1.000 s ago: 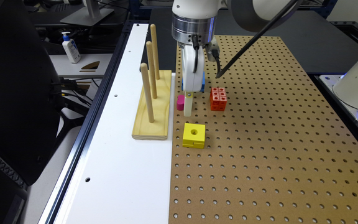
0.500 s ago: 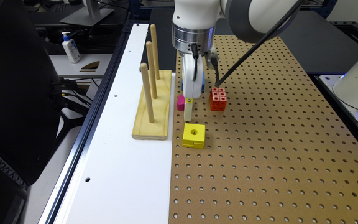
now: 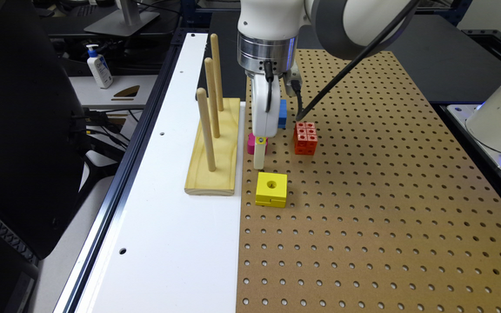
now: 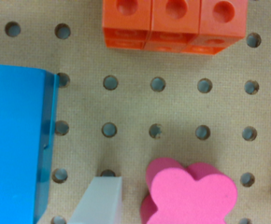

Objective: Pick up pink flower.

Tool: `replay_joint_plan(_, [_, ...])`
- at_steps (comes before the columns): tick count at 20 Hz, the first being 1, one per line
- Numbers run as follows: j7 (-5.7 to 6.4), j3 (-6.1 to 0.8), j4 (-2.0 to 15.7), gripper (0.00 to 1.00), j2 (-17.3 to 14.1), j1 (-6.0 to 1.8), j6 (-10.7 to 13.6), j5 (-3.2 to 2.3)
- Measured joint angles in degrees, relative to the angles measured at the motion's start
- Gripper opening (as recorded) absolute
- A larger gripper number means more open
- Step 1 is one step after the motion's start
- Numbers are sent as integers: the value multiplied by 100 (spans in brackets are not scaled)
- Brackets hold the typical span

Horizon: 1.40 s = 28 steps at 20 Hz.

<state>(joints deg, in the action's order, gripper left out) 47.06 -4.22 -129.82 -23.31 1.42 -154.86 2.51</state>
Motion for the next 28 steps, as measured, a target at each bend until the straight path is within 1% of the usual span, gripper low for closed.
replay_joint_plan(10, [0, 0, 3, 100, -6, 0, 0, 0])
replay_joint_plan(11, [0, 7, 22, 0, -41, -3, -4, 0])
replay_joint_plan(28, [0, 18, 20, 0, -11, -4, 18, -1])
